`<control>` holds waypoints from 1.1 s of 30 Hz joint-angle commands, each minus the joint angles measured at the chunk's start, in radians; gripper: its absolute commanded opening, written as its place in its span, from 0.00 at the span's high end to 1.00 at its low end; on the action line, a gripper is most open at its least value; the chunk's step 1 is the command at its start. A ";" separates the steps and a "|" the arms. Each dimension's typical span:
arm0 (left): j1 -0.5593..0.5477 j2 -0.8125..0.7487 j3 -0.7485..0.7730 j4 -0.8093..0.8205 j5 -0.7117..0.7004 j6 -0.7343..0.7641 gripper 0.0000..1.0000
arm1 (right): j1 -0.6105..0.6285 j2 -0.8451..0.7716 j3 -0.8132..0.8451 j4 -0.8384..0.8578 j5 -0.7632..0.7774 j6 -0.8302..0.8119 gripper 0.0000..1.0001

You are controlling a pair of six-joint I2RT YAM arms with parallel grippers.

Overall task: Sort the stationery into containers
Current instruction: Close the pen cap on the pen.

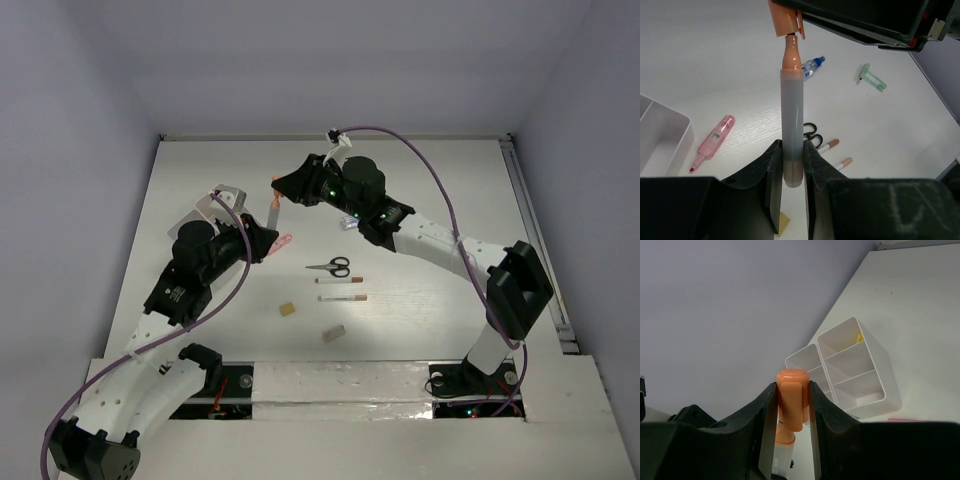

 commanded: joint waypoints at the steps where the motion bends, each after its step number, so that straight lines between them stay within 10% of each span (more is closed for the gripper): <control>1: 0.005 -0.015 -0.002 0.053 0.004 0.011 1.00 | 0.021 -0.016 0.033 0.054 0.013 -0.021 0.77; 33: 0.005 -0.068 -0.009 0.064 -0.041 0.001 1.00 | 0.116 -0.091 -0.200 0.318 0.147 0.087 0.77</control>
